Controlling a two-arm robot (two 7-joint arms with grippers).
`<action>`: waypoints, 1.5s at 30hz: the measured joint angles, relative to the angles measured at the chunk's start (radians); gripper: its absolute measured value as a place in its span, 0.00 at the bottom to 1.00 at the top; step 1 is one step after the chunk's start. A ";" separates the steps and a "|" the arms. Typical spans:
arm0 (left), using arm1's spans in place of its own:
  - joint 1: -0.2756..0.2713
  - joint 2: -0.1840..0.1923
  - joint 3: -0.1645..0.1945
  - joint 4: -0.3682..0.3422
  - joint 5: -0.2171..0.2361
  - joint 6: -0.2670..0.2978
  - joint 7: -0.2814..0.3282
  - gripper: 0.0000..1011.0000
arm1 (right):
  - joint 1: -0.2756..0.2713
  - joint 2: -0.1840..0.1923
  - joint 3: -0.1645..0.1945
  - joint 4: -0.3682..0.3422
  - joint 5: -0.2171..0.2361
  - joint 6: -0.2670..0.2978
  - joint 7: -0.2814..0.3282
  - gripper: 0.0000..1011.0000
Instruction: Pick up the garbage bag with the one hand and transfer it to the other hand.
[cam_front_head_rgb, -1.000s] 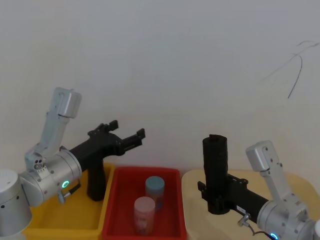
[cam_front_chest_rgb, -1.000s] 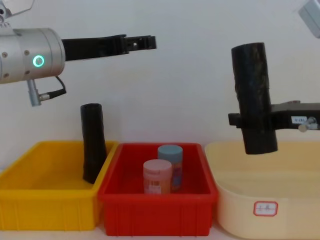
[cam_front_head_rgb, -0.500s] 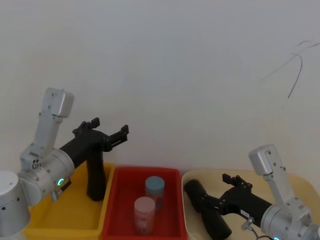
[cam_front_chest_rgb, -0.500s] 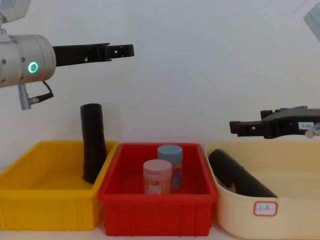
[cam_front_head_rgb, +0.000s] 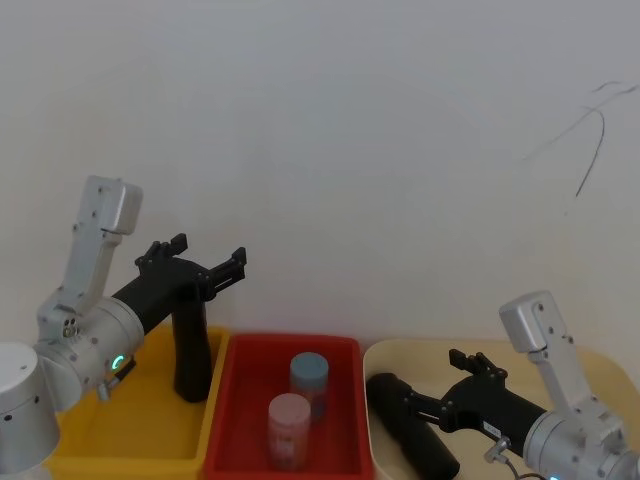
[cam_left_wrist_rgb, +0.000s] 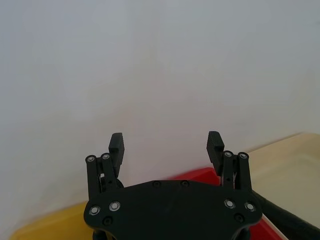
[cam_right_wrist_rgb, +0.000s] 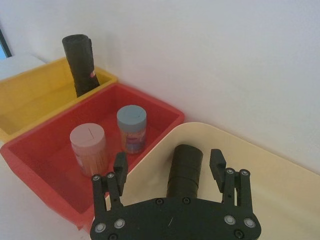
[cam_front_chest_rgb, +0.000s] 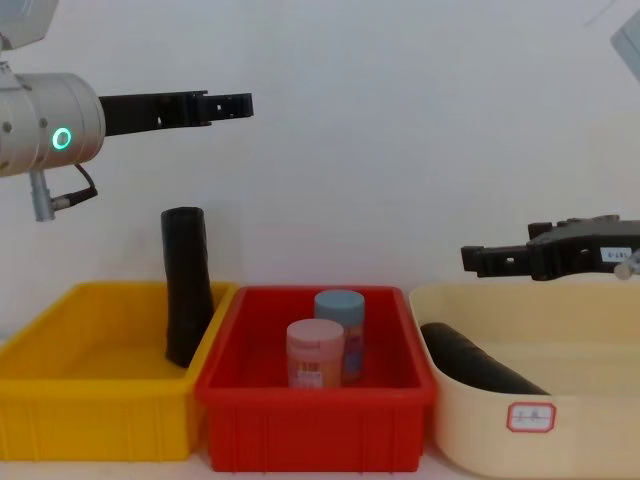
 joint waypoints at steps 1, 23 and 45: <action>0.000 0.000 0.000 0.000 0.001 0.000 0.001 0.99 | 0.000 0.000 0.000 0.000 0.000 0.000 0.000 0.99; 0.000 -0.001 -0.002 0.004 0.009 -0.003 0.015 0.99 | 0.127 -0.037 -0.136 0.091 -0.067 0.044 0.159 0.99; 0.000 -0.001 -0.001 0.004 0.010 -0.003 0.018 0.99 | 0.354 -0.146 -0.282 0.308 -0.138 0.081 0.314 0.99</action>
